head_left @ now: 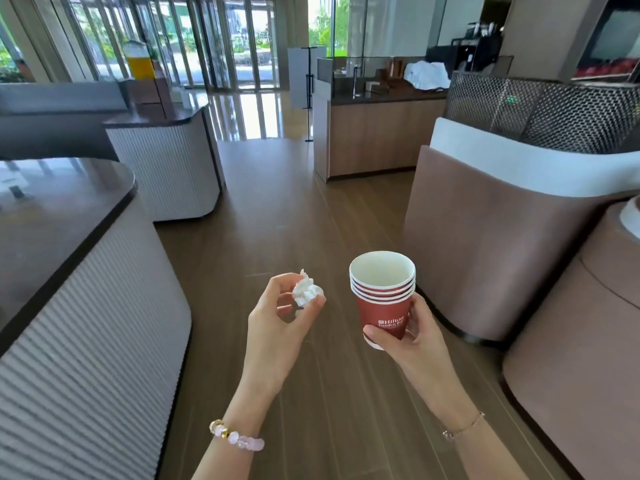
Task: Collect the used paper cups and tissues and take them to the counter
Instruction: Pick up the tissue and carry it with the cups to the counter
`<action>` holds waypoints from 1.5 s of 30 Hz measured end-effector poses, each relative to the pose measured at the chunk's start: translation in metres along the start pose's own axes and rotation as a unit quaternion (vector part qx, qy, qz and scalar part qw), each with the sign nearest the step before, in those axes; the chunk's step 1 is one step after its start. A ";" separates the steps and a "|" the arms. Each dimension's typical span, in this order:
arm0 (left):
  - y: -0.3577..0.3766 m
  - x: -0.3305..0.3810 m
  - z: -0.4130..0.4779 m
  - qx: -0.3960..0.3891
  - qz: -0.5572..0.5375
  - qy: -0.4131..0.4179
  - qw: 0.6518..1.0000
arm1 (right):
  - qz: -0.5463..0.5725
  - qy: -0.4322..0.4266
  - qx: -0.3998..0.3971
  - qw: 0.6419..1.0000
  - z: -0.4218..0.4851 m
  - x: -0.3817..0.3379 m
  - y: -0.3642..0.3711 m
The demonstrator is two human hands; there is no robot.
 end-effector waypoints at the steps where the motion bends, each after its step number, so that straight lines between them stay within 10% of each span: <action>1: 0.004 -0.005 0.018 -0.003 0.001 0.000 1.000 | 0.002 0.001 0.002 1.000 0.018 0.004 0.003; 45: 0.198 -0.274 0.852 -0.035 -0.010 -0.016 0.999 | -0.028 -0.005 0.034 0.999 0.879 0.168 0.125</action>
Point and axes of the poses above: each hand's wrist, its own z-axis towards the middle knuckle, its own y-axis out of the palm, x = y × z, the point moved 8 cm from there along z, towards the middle knuckle, and after that the axes turned 10 degrees about z, right-handed, at the moved point
